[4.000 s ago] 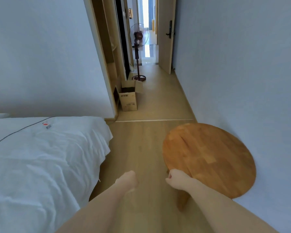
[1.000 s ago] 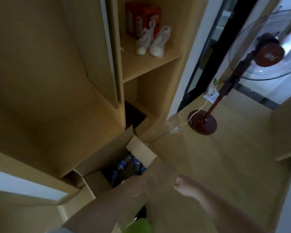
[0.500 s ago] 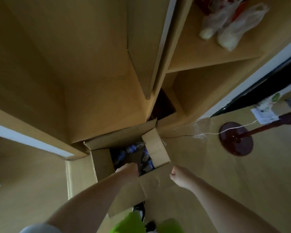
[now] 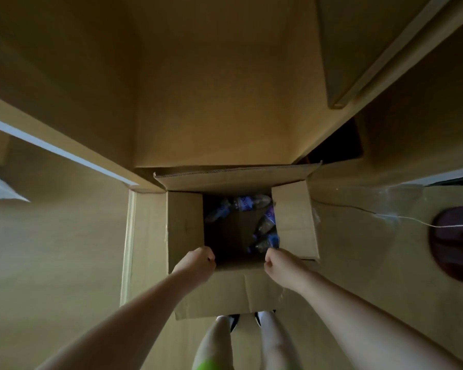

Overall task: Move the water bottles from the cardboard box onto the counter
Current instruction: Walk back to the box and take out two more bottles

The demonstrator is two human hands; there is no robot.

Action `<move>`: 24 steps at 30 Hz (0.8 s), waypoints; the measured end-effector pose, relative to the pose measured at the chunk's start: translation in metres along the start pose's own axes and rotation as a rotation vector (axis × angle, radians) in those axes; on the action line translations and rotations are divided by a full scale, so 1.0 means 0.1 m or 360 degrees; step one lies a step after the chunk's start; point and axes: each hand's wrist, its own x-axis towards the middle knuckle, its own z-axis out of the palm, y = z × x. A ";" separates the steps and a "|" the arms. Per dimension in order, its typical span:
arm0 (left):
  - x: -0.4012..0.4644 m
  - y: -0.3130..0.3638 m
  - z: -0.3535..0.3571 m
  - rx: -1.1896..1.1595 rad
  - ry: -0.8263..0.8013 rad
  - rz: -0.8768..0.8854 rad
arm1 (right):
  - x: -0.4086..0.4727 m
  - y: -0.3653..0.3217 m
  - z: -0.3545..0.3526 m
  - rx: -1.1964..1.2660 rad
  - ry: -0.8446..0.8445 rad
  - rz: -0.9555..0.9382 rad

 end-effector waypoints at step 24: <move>3.17 -0.35 1.41 -0.1779 0.0195 -0.0565 | 4.15 0.16 1.28 -0.0446 0.0228 -0.0594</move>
